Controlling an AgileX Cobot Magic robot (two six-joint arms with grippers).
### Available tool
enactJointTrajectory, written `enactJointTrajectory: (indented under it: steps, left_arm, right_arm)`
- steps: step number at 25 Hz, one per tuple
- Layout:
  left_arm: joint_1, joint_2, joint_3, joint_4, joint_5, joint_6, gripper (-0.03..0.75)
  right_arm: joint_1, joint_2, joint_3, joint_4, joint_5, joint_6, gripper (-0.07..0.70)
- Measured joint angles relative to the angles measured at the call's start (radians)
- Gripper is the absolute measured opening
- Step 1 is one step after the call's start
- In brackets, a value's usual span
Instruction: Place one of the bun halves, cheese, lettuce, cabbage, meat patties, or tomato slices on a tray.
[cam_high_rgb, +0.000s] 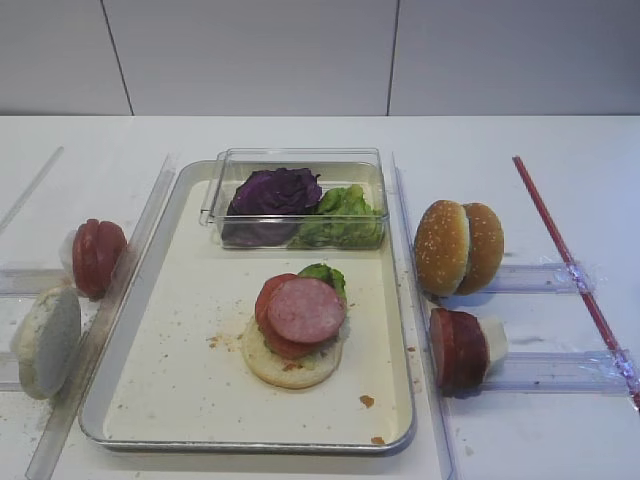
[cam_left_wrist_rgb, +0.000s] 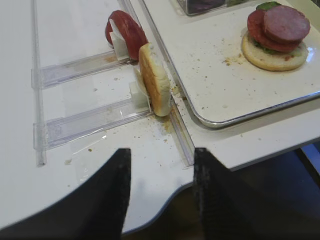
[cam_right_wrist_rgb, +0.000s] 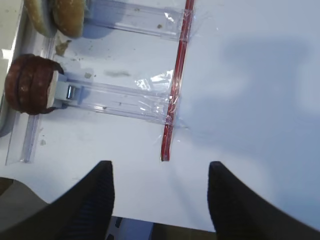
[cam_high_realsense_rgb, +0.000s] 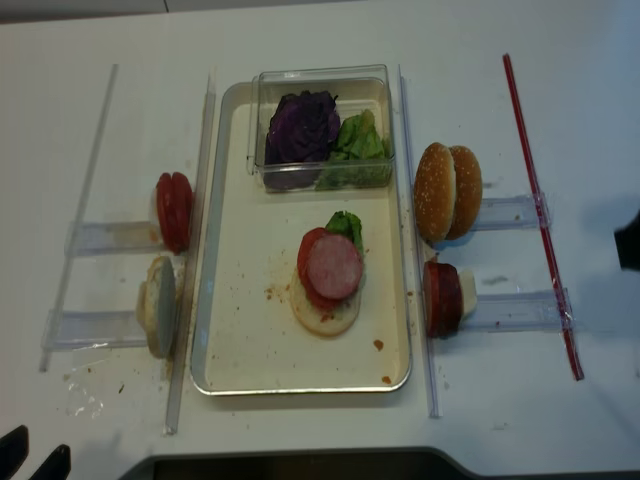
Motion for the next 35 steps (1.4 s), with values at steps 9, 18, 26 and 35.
enactJointTrajectory:
  steps: [9, 18, 26, 35]
  left_arm:
    - [0.000, 0.000, 0.000, 0.000, 0.000, 0.000, 0.284]
    - [0.000, 0.000, 0.000, 0.000, 0.000, 0.000, 0.284]
    - [0.000, 0.000, 0.000, 0.000, 0.000, 0.000, 0.284]
    - [0.000, 0.000, 0.000, 0.000, 0.000, 0.000, 0.284]
  right_arm:
    - [0.000, -0.318, 0.129, -0.001, 0.013, 0.003, 0.445]
    - [0.000, -0.633, 0.184, 0.010, 0.024, 0.006, 0.445]
    - [0.000, -0.796, 0.338, 0.012, 0.028, -0.008, 0.445]
    - [0.000, -0.926, 0.407, 0.012, 0.035, -0.044, 0.445]
